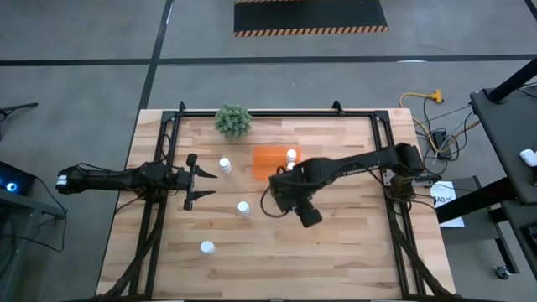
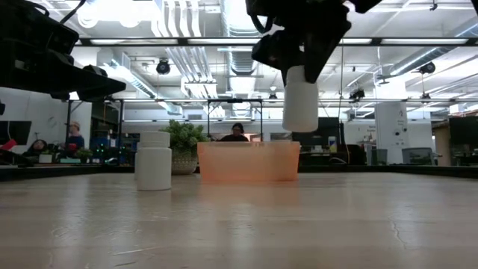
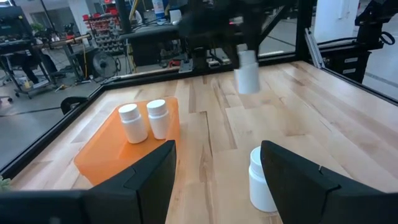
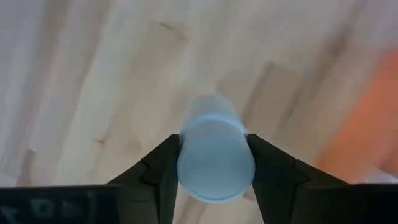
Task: Pick and place pill bottles into a basket
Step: Put the white pill bottle into the orange bin
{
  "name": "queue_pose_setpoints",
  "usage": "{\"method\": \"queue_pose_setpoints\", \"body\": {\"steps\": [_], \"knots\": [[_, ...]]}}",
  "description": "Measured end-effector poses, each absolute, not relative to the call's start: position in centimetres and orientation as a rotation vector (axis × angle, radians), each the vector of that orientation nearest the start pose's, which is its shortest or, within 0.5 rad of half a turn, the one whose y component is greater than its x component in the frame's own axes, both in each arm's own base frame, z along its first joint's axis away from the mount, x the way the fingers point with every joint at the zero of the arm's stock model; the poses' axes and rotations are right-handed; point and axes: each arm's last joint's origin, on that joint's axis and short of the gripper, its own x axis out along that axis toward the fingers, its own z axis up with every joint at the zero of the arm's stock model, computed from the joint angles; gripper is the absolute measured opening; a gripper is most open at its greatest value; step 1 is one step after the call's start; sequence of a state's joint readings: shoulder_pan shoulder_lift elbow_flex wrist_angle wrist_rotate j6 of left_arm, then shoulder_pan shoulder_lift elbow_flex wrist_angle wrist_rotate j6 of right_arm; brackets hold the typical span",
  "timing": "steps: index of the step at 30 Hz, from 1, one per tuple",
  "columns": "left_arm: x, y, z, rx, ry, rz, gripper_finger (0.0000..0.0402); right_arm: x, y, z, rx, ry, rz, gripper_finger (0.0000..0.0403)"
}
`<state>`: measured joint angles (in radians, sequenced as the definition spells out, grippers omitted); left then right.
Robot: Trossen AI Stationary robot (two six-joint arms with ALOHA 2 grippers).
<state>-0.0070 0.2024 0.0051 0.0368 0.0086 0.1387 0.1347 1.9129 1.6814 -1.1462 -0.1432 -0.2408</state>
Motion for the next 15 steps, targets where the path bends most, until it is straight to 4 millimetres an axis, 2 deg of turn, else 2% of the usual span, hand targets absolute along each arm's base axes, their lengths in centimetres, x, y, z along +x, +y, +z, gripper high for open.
{"method": "queue_pose_setpoints", "body": {"steps": [9,15], "knots": [[10.9,-0.1,15.2,0.138,0.159,-0.026,0.0217,37.2,0.2,27.5,-0.118,1.382,0.279,0.0147],[10.9,-0.1,15.2,0.138,0.159,-0.027,0.0217,37.5,-2.8,30.1,-0.135,1.308,0.217,0.0147]]}}
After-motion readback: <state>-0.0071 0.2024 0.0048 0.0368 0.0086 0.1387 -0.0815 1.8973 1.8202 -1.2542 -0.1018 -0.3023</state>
